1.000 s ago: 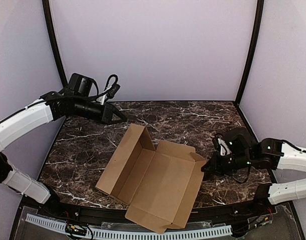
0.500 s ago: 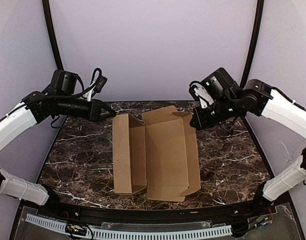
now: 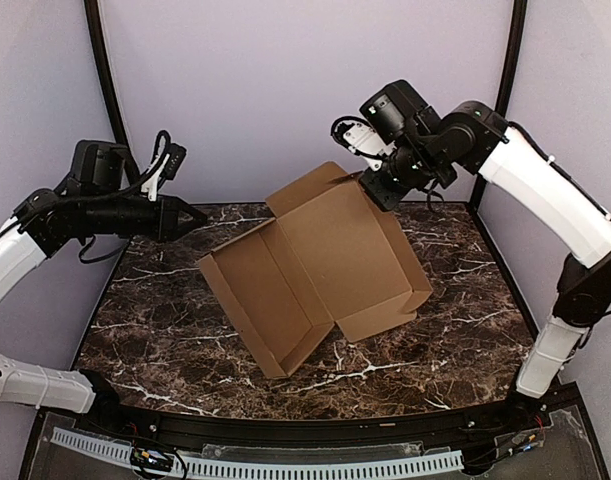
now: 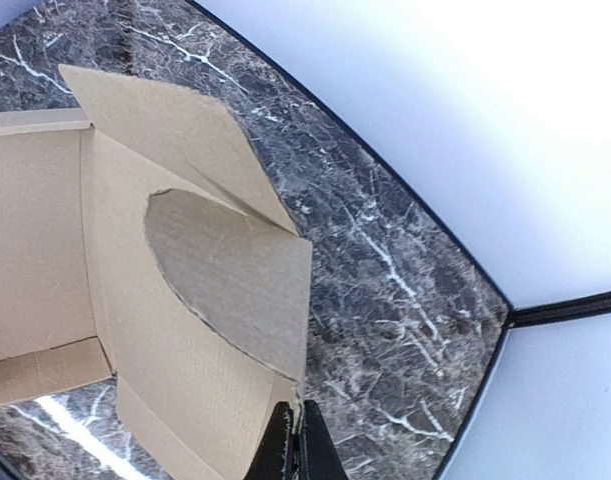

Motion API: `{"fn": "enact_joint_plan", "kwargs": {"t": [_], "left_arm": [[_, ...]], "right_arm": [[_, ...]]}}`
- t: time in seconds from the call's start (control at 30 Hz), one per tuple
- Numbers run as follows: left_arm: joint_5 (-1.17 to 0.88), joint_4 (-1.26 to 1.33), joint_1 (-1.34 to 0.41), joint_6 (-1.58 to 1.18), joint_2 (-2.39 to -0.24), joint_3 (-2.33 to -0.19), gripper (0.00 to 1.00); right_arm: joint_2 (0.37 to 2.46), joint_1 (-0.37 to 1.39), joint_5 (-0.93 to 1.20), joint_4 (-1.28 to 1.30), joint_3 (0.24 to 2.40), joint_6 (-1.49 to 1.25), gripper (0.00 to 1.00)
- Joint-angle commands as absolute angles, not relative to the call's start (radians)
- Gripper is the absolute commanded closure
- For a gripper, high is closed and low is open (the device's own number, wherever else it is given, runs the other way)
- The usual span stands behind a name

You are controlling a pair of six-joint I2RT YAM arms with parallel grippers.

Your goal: Fold the paper box

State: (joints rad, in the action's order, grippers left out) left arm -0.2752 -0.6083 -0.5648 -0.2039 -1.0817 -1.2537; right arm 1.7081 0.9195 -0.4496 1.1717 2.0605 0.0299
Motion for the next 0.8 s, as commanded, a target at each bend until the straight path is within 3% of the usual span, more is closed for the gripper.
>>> {"fn": "enact_joint_plan", "kwargs": {"t": [0.0,0.47,0.77], "left_arm": [[-0.211,-0.66,-0.565,-0.193,-1.045,-1.217,0.85],[-0.207,-0.624,-0.565,-0.251,-0.965,-1.091,0.86],[-0.184,-0.62,-0.565,-0.248,-0.947,-1.082,0.87]], "right_arm": [[1.782,0.979,-0.654,1.171,2.113,0.362,1.0],[1.86,1.114,-0.924,0.579,1.994,1.253,1.0],[1.887,1.158,-0.93,0.555,1.898,1.21,1.0]]}}
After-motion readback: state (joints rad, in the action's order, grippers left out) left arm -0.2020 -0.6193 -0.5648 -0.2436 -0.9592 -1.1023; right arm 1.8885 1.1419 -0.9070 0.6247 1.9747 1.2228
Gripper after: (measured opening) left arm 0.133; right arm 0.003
